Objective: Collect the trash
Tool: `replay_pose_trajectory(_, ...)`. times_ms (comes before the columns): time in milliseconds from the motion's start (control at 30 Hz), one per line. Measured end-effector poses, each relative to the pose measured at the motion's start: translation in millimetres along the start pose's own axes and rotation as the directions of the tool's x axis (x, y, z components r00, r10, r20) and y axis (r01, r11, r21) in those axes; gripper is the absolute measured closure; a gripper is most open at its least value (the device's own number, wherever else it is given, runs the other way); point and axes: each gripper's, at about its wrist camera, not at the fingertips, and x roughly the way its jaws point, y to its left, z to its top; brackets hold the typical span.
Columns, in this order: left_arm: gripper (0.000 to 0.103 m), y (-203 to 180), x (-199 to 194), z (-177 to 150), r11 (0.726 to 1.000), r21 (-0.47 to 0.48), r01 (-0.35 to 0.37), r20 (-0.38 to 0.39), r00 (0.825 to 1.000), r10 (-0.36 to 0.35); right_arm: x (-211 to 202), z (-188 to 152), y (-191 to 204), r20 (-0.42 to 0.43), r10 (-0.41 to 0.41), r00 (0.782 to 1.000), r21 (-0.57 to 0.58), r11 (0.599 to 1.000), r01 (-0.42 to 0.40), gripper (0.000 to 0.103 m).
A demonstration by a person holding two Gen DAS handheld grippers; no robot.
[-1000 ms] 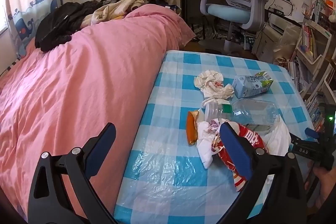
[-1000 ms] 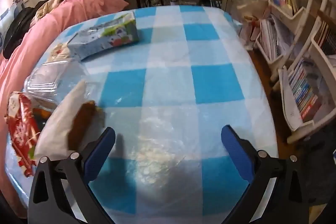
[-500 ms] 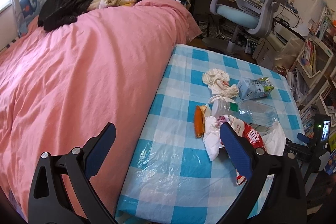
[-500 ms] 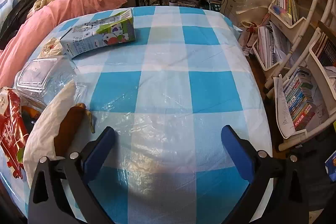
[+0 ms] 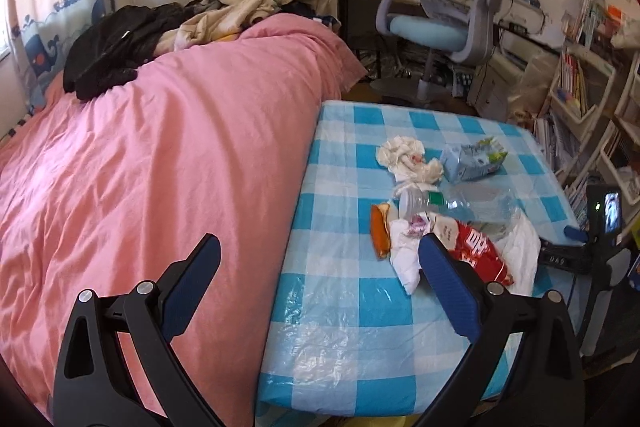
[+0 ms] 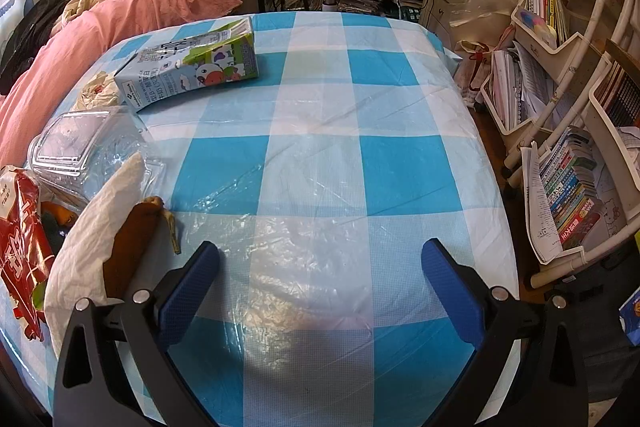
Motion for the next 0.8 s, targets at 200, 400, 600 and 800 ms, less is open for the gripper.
replay_pose_trajectory(200,0.007,20.2,-3.8,1.4,0.993,-0.095,0.065,0.017,0.998,-0.064,-0.3,-0.5,0.0,0.000,0.000,1.000,0.000,1.000,0.000,0.006)
replay_pose_trajectory(400,0.007,26.8,-5.6,0.8,0.989,-0.128,0.075,0.023,0.997,-0.073,0.1,0.4,-0.2,0.000,0.000,1.000,0.000,1.000,0.000,0.006)
replay_pose_trajectory(600,0.007,22.2,-7.4,0.1,0.992,-0.118,0.039,0.030,0.999,-0.036,0.2,0.5,-0.2,-0.001,0.000,1.000,0.000,1.000,0.000,0.006)
replay_pose_trajectory(800,0.007,6.0,-12.1,-1.5,0.999,-0.039,-0.003,0.058,0.998,0.005,-0.1,-0.1,-0.1,-0.001,0.000,1.000,0.000,1.000,0.000,0.006)
